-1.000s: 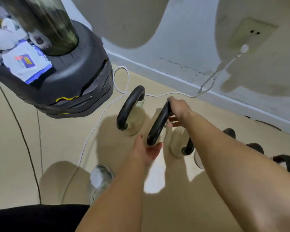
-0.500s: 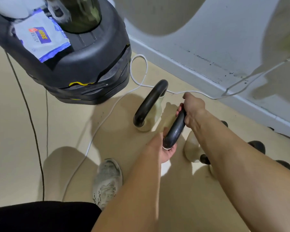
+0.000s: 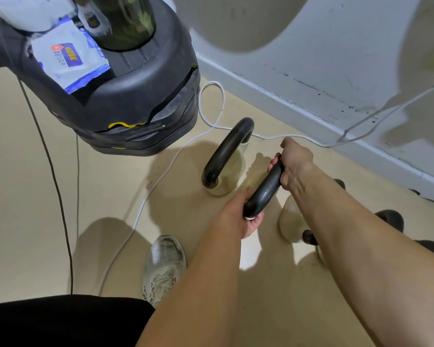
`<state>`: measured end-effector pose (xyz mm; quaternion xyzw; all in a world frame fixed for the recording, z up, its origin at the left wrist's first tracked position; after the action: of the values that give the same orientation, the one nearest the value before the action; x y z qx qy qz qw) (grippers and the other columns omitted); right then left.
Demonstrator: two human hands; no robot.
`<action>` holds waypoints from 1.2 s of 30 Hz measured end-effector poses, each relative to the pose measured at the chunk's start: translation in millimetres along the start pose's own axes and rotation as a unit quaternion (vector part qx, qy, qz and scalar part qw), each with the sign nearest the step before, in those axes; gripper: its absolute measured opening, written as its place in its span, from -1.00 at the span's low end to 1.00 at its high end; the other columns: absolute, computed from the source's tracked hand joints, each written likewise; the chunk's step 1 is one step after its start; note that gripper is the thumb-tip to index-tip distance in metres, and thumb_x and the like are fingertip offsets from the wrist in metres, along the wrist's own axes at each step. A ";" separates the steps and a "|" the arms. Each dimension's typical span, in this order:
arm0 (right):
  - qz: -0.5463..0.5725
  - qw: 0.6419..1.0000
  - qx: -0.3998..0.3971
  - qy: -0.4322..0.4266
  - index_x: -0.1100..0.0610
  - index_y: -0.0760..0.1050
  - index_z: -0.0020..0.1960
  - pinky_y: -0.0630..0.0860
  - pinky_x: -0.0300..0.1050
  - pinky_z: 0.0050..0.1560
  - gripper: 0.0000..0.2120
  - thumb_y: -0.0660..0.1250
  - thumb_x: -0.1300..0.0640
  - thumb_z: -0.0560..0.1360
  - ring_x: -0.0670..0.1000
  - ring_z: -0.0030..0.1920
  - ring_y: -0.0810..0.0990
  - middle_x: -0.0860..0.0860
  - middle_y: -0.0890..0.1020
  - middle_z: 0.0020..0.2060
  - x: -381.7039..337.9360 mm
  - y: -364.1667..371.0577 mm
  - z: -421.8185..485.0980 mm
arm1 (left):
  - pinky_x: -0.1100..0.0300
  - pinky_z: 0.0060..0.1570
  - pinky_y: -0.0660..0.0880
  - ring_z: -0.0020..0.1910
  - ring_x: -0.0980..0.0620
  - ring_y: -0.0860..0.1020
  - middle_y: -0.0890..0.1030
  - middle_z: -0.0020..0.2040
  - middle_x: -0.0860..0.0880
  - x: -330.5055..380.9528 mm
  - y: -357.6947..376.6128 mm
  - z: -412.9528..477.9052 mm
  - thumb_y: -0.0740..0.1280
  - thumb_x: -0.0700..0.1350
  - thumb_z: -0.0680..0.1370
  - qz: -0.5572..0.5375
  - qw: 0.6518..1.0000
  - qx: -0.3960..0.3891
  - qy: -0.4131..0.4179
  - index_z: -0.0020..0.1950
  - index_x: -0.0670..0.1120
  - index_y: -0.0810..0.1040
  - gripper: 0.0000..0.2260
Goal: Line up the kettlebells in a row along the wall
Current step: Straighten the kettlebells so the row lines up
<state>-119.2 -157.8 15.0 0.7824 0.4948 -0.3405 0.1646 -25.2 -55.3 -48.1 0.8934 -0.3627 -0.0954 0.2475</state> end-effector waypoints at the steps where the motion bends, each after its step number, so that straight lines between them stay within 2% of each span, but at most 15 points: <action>1: -0.009 1.000 -0.007 -0.004 0.21 0.37 -0.18 0.38 -0.17 -0.50 -0.89 0.19 0.25 0.53 0.03 -0.64 0.30 0.07 0.37 -0.54 0.0 1.5 -1.1 | 0.31 -0.50 0.53 -0.44 0.07 0.57 0.62 -0.39 0.00 -1.7 -0.9 1.0 0.45 -0.06 0.52 -0.009 1.000 -0.013 0.000 -0.03 -0.10 0.58 -0.86; 3: -0.026 0.999 -0.013 -0.012 0.22 0.37 -0.20 0.37 -0.14 -0.47 -0.87 0.19 0.25 0.52 0.04 -0.66 0.30 0.06 0.37 -0.60 -1.0 5.1 -2.9 | 0.32 -0.52 0.51 -0.48 0.09 0.57 0.60 -0.40 0.01 -1.9 -2.1 3.5 0.45 -0.03 0.53 -0.012 1.000 -0.026 -0.002 -0.03 -0.10 0.57 -0.84; 6: -0.032 0.999 -0.013 -0.018 0.23 0.37 -0.21 0.37 -0.11 -0.46 -0.85 0.20 0.25 0.53 0.05 -0.63 0.31 0.09 0.39 -0.53 -2.7 9.7 -4.9 | 0.34 -0.50 0.53 -0.48 0.10 0.53 0.55 -0.42 -0.01 0.9 -1.1 2.1 0.46 0.03 0.52 -0.002 1.000 -0.014 -0.018 -0.09 -0.13 0.57 -0.76; 9: -0.027 1.000 -0.008 -0.010 0.23 0.37 -0.21 0.37 -0.10 -0.44 -0.85 0.20 0.24 0.53 0.05 -0.65 0.31 0.06 0.39 -0.61 -1.7 10.0 -2.7 | 0.32 -0.58 0.51 -0.53 0.05 0.54 0.54 -0.40 -0.06 4.3 -1.2 3.9 0.45 0.03 0.52 -0.012 0.999 -0.004 -0.039 -0.12 -0.17 0.56 -0.73; 13: 0.007 1.000 0.006 0.001 0.23 0.35 -0.22 0.37 -0.15 -0.50 -0.84 0.18 0.24 0.54 0.03 -0.69 0.29 0.05 0.37 -0.63 0.0 7.0 0.5 | 0.28 -0.61 0.51 -0.58 -0.03 0.56 0.56 -0.25 -0.15 13.6 -3.7 5.9 0.49 0.00 0.47 0.025 0.996 0.042 -0.068 -0.10 -0.22 0.55 -0.71; 16: 0.000 1.000 -0.001 -0.002 0.22 0.35 -0.23 0.36 -0.12 -0.45 -0.82 0.18 0.23 0.55 0.03 -0.69 0.30 0.02 0.36 -0.72 -2.0 8.0 -3.3 | 0.25 -0.58 0.53 -0.47 -0.04 0.58 0.55 -0.17 -0.18 13.8 -3.5 6.8 0.49 -0.02 0.47 0.024 0.996 0.056 -0.061 -0.04 -0.22 0.56 -0.71; 19: -0.018 1.000 -0.011 -0.005 0.23 0.36 -0.22 0.38 -0.10 -0.42 -0.83 0.18 0.23 0.55 0.04 -0.66 0.31 0.01 0.37 -0.74 -2.2 10.2 -6.5 | 0.24 -0.59 0.53 -0.31 -0.03 0.56 0.57 -0.25 -0.18 10.1 -3.1 7.7 0.47 -0.01 0.49 0.005 0.997 0.054 -0.058 -0.07 -0.23 0.57 -0.72; 25: -0.059 0.997 -0.039 -0.006 0.23 0.37 -0.16 0.44 -0.04 -0.36 -0.85 0.16 0.21 0.57 0.04 -0.67 0.35 0.02 0.39 -0.73 -7.1 6.7 -10.3 | 0.22 -0.56 0.56 -0.24 -0.03 0.57 0.55 -0.11 -0.19 6.8 -1.6 4.8 0.47 -0.01 0.48 -0.017 0.998 0.048 -0.035 -0.02 -0.23 0.57 -0.71; 27: -0.058 0.996 -0.066 0.004 0.25 0.40 -0.03 0.49 -0.04 -0.36 -0.85 0.16 0.17 0.62 0.05 -0.60 0.39 0.06 0.45 -0.65 -10.1 2.3 -13.4 | 0.22 -0.53 0.59 -0.27 -0.01 0.56 0.55 -0.11 -0.18 2.9 -0.8 3.1 0.46 0.00 0.48 -0.027 0.999 0.041 -0.016 -0.02 -0.23 0.58 -0.71; 29: -0.047 0.992 -0.114 0.041 0.22 0.39 0.06 0.56 -0.03 -0.31 -0.80 0.16 0.07 0.67 0.08 -0.45 0.48 0.12 0.55 -0.39 -16.8 -7.3 -16.2 | 0.22 -0.43 0.63 -0.29 -0.01 0.57 0.60 -0.19 -0.18 -8.6 -2.0 1.2 0.40 0.02 0.51 -0.063 0.997 0.048 0.012 -0.03 -0.24 0.59 -0.70; 30: -0.094 0.987 -0.124 0.036 0.18 0.41 0.01 0.57 -0.02 -0.26 -0.76 0.15 0.00 0.67 0.11 -0.35 0.54 0.13 0.58 -0.26 -21.2 -15.8 -15.9 | 0.23 -0.39 0.63 -0.29 -0.02 0.59 0.62 -0.24 -0.17 -17.9 -4.6 1.5 0.36 0.04 0.54 -0.095 0.993 0.068 0.024 -0.04 -0.25 0.58 -0.68; 31: -0.197 0.974 -0.107 -0.013 0.14 0.43 -0.07 0.56 -0.03 -0.21 -0.73 0.15 -0.05 0.64 0.15 -0.23 0.60 0.12 0.61 -0.18 -26.0 -26.6 -13.3 | 0.25 -0.37 0.62 -0.33 0.00 0.60 0.61 -0.28 -0.14 -29.5 -9.0 5.0 0.30 0.04 0.57 -0.107 0.989 0.097 0.031 -0.07 -0.25 0.56 -0.66; 33: -0.394 0.901 0.008 -0.184 0.10 0.47 -0.19 0.46 -0.04 -0.18 -0.73 0.17 -0.03 0.57 0.22 -0.07 0.61 0.10 0.63 -0.16 -36.0 -54.5 -6.8 | 0.30 -0.40 0.54 -0.47 0.08 0.56 0.54 -0.40 -0.05 -59.0 -12.2 13.3 0.16 0.01 0.61 -0.042 0.986 0.161 0.020 -0.21 -0.19 0.46 -0.67; 34: -0.437 0.863 0.069 -0.243 0.09 0.51 -0.18 0.43 -0.04 -0.16 -0.76 0.17 0.00 0.54 0.22 -0.04 0.60 0.10 0.63 -0.14 -37.9 -69.9 -4.6 | 0.31 -0.39 0.50 -0.49 0.09 0.53 0.52 -0.42 -0.03 -75.6 -10.0 14.9 0.12 0.01 0.62 0.010 0.984 0.175 0.007 -0.23 -0.16 0.41 -0.68; 36: -0.462 0.832 0.138 -0.274 0.08 0.61 0.06 0.48 -0.01 -0.05 -0.72 0.18 0.01 0.54 0.23 0.10 0.58 0.14 0.62 0.09 -35.3 -99.5 0.9 | 0.26 -0.33 0.52 -0.37 0.05 0.55 0.61 -0.24 -0.09 -103.8 3.7 16.9 0.17 0.12 0.62 0.078 0.985 0.155 -0.014 -0.10 -0.15 0.43 -0.66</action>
<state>-217.6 -136.4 46.8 0.3523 0.6809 -0.6421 0.0069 -108.0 8.2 -61.7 0.8886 -0.4447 -0.0313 0.1078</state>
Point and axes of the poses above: each hand's wrist, its own z-axis towards the middle knuckle, its own y-axis out of the palm, x = y × z, the point moved 1 cm from there along z, towards the middle knuckle
